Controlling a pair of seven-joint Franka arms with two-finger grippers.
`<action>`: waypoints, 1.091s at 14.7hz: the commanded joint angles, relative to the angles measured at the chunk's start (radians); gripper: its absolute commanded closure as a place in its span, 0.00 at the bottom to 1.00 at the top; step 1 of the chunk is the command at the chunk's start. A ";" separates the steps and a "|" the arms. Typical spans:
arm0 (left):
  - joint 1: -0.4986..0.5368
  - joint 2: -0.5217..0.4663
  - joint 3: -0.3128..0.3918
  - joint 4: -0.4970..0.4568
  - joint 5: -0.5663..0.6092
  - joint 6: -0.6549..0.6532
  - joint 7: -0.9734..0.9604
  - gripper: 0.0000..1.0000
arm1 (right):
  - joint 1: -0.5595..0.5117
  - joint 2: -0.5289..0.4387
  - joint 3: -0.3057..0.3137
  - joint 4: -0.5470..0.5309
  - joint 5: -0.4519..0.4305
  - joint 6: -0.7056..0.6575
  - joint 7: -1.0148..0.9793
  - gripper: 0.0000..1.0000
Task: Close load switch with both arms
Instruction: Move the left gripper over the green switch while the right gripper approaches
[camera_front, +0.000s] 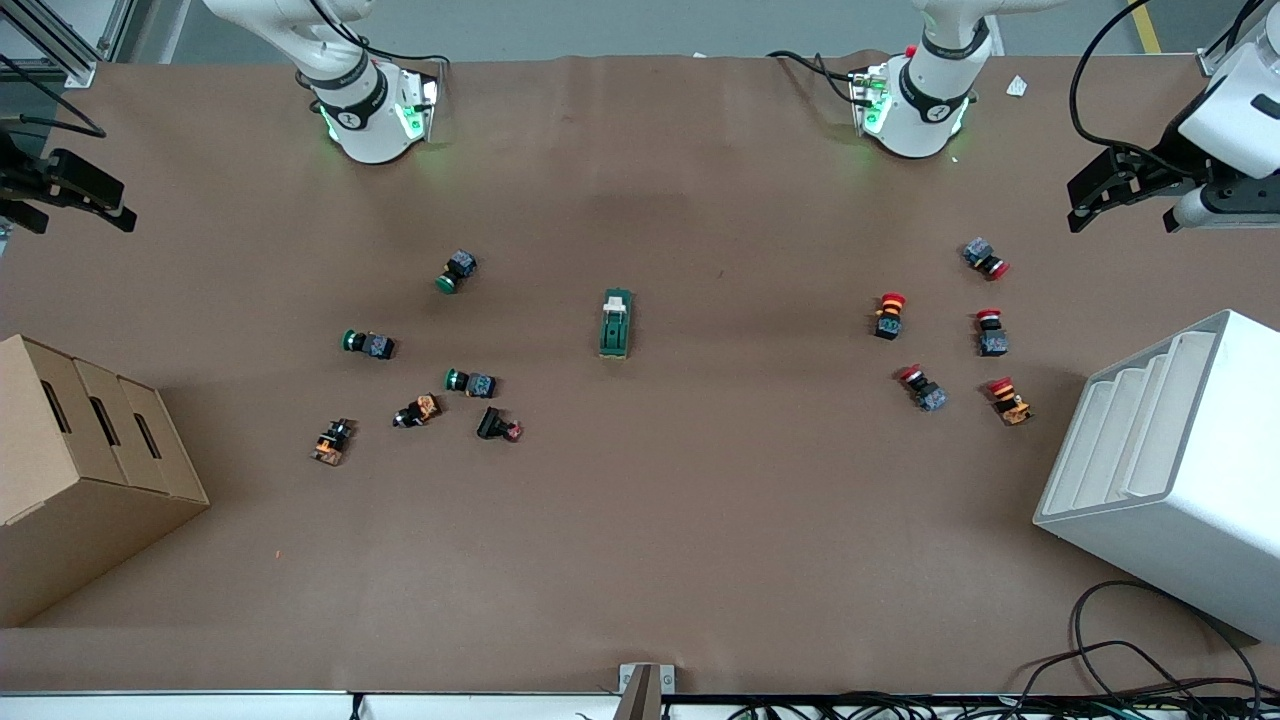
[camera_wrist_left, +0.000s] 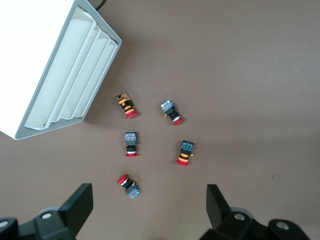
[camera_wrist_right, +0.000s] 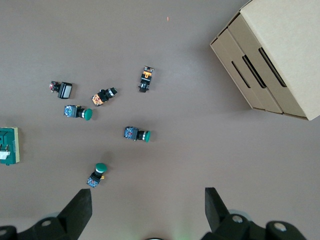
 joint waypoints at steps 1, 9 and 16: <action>-0.004 0.011 -0.005 0.029 0.016 -0.019 0.004 0.00 | -0.002 -0.015 0.001 -0.005 -0.012 -0.006 -0.013 0.00; -0.013 0.127 -0.235 0.062 0.020 0.058 -0.175 0.00 | -0.010 0.020 -0.004 0.043 -0.005 -0.020 -0.005 0.00; -0.138 0.244 -0.445 -0.055 0.063 0.292 -0.744 0.00 | -0.004 0.121 -0.002 0.011 -0.025 -0.006 0.048 0.00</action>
